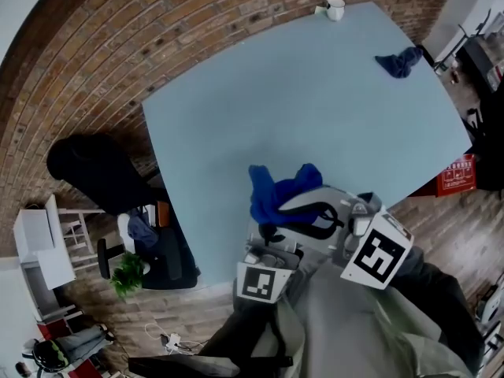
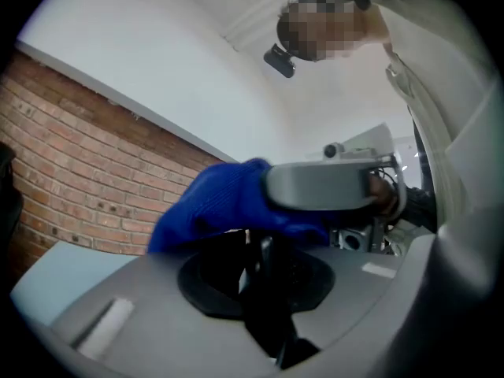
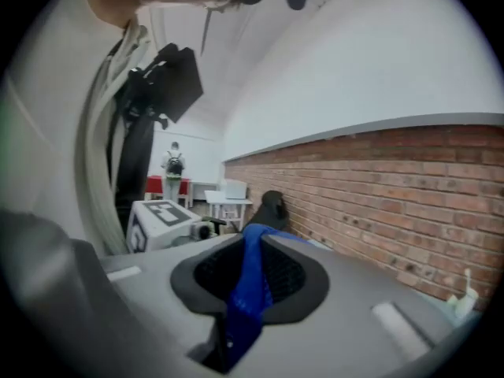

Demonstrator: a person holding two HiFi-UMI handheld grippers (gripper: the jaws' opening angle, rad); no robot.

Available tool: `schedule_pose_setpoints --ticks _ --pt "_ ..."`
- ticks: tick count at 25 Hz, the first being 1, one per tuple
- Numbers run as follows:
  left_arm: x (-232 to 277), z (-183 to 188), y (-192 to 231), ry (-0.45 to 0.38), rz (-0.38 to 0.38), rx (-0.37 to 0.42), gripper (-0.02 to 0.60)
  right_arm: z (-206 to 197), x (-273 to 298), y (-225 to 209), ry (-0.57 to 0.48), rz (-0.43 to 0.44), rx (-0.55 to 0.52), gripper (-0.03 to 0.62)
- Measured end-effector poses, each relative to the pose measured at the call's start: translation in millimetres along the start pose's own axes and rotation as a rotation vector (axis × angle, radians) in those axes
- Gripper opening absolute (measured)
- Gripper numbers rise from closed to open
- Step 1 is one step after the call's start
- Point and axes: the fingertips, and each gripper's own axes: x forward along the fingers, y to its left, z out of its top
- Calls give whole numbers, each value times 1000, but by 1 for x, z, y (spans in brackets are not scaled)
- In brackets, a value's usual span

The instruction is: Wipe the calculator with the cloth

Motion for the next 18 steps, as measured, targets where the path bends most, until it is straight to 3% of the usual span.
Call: schedule_pose_setpoints --ticks 2,3,5,7,8,10,14,16,18 --pt "-1 2 6 -19 7 -34 55 4 4 16 -8 50 -36 63" --pt "-1 4 9 -36 6 -60 55 5 3 8 -32 17 -54 63" --pt "-3 9 13 -84 -1 -148 55 0 -5 -31 -106 -138 -37 63" --pt "-8 11 19 -129 -2 -276 55 -24 -19 -73 -157 -295 177 63" --pt "-11 11 25 -151 5 -338 55 -37 -24 -84 -170 -319 286 63" --pt "-18 12 40 -195 30 -425 55 -58 -25 -83 -166 -274 397 63" --pt "-31 15 68 -245 90 -481 55 -84 -28 -40 -121 -121 526 63" --pt "-36 17 75 -277 71 -518 55 -81 -32 -26 -191 0 626 63" --pt "-37 21 72 -303 -1 -556 57 -70 -41 -33 -318 51 702 63"
